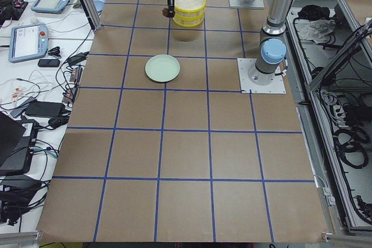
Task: Stack buns with steamer
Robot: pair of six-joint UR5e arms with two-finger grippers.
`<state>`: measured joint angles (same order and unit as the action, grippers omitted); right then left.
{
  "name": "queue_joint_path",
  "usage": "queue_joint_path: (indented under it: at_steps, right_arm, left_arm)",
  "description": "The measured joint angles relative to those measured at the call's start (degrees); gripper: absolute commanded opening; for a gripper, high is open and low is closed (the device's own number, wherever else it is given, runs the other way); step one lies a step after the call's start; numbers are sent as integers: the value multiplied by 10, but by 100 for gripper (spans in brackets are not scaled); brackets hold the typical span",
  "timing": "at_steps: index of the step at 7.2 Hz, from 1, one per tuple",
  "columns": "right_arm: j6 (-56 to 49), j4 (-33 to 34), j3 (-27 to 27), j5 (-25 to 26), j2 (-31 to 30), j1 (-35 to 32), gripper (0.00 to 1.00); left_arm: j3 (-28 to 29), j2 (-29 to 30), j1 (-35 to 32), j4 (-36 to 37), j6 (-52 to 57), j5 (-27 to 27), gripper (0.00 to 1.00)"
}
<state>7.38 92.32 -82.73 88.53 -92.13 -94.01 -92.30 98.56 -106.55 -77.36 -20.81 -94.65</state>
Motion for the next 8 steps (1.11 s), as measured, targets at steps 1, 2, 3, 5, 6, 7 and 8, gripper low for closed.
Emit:
queue_joint_path:
  at_steps: [1,2,3,5,6,7,8]
  right_arm:
    - [0,-1,0,2,-1,0,100]
    - [-1,-5,-1,5,-1,1,100]
    - [-3,-9,-1,9,-3,1,100]
    - [-9,-23,-4,28,-7,1,100]
    - [-10,-27,-6,32,-9,1,100]
    - [-11,-29,-7,34,-10,1,100]
    - [-11,-30,-8,35,-10,1,100]
  left_arm:
    - [0,1,-33,2,-11,17,0]
    - [-2,4,-52,8,-14,42,0]
    - [-6,11,-63,16,-14,64,0]
    - [-27,25,-82,31,-16,111,0]
    - [-36,33,-91,41,-20,143,0]
    - [-42,43,-98,49,-28,173,0]
    - [-46,54,-102,59,-33,188,0]
